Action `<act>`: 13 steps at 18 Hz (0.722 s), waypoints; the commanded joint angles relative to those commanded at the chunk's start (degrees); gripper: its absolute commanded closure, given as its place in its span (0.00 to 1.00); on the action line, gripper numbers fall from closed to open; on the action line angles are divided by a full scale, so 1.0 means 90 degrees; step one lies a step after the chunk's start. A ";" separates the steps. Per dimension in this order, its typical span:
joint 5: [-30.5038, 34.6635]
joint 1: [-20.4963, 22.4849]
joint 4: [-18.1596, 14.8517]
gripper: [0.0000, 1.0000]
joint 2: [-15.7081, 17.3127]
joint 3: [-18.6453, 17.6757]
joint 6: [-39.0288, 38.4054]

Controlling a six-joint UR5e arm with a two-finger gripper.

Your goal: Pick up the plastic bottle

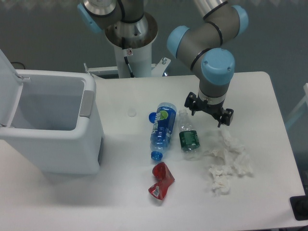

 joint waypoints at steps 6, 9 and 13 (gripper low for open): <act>-0.0020 -0.0029 0.0039 0.00 -0.0117 -0.0234 -0.0391; -0.0010 -0.0049 0.0049 0.00 -0.0147 -0.0284 -0.0421; -0.0020 -0.0233 0.0117 0.00 -0.0322 -0.0255 -0.1063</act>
